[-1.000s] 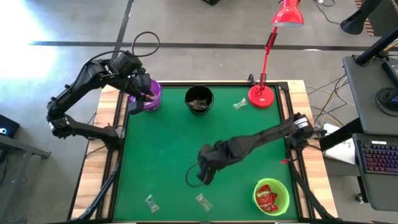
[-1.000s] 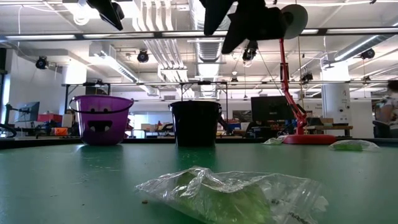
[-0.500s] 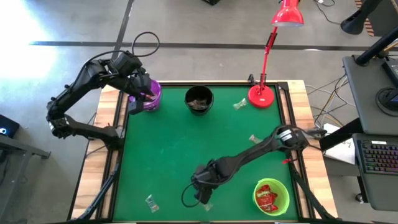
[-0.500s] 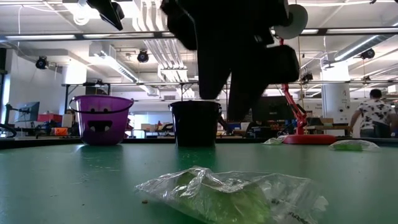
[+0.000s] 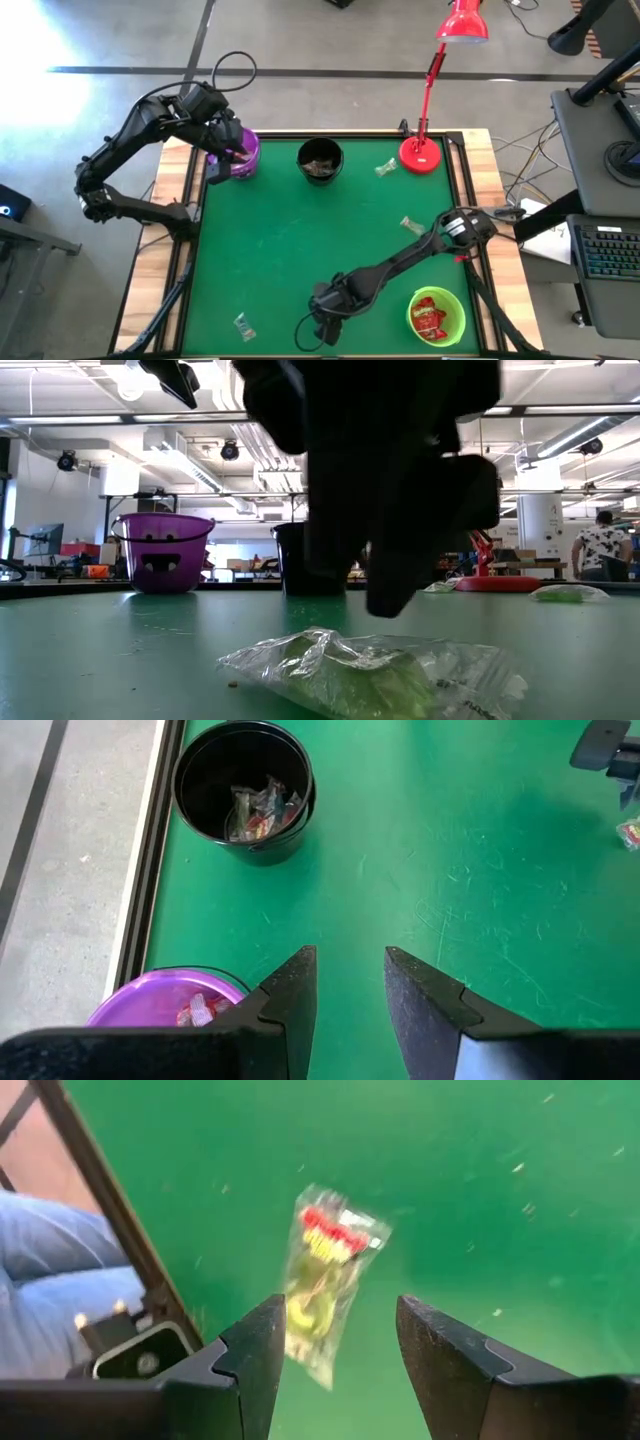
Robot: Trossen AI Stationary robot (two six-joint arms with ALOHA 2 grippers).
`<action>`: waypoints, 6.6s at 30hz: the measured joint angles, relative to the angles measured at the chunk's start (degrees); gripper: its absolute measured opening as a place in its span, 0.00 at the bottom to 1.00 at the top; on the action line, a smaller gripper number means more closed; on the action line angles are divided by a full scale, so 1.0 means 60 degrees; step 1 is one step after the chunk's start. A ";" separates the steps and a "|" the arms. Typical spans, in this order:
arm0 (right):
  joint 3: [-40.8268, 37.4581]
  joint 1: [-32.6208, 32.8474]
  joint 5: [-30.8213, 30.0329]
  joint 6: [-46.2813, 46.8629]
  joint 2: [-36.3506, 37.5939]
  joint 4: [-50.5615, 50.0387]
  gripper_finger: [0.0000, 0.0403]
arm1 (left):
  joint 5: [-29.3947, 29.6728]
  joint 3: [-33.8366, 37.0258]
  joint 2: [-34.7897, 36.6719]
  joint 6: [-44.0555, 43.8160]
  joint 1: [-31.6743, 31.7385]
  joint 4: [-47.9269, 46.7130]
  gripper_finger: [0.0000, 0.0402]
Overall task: Sort candy
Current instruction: Put the bottom green gummy into the black bucket
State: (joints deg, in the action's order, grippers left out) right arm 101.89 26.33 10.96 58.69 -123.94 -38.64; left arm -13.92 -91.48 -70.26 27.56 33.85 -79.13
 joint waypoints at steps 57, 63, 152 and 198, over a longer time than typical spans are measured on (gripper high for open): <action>-0.1271 0.0356 0.0750 -0.0016 0.0025 0.1258 0.10 | -0.0002 0.0000 0.0000 0.0009 0.0000 0.0044 0.25; -0.1271 0.0356 0.0779 -0.0137 0.0031 0.1269 0.02 | -0.0002 0.0000 0.0000 0.0009 0.0000 0.0047 0.25; -0.1632 0.0156 0.0769 -0.1512 0.0085 0.1535 0.02 | -0.0002 0.0002 -0.0004 -0.0100 0.0003 0.0120 0.25; -0.1614 -0.6109 -0.1919 -0.6654 0.3581 -0.1155 0.02 | 0.0751 0.0004 -0.0470 -0.1453 -0.0004 0.0454 0.25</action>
State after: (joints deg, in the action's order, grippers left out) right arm 92.20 -10.32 -0.55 18.76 -102.45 -45.57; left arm -9.41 -91.46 -73.08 18.84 33.82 -76.41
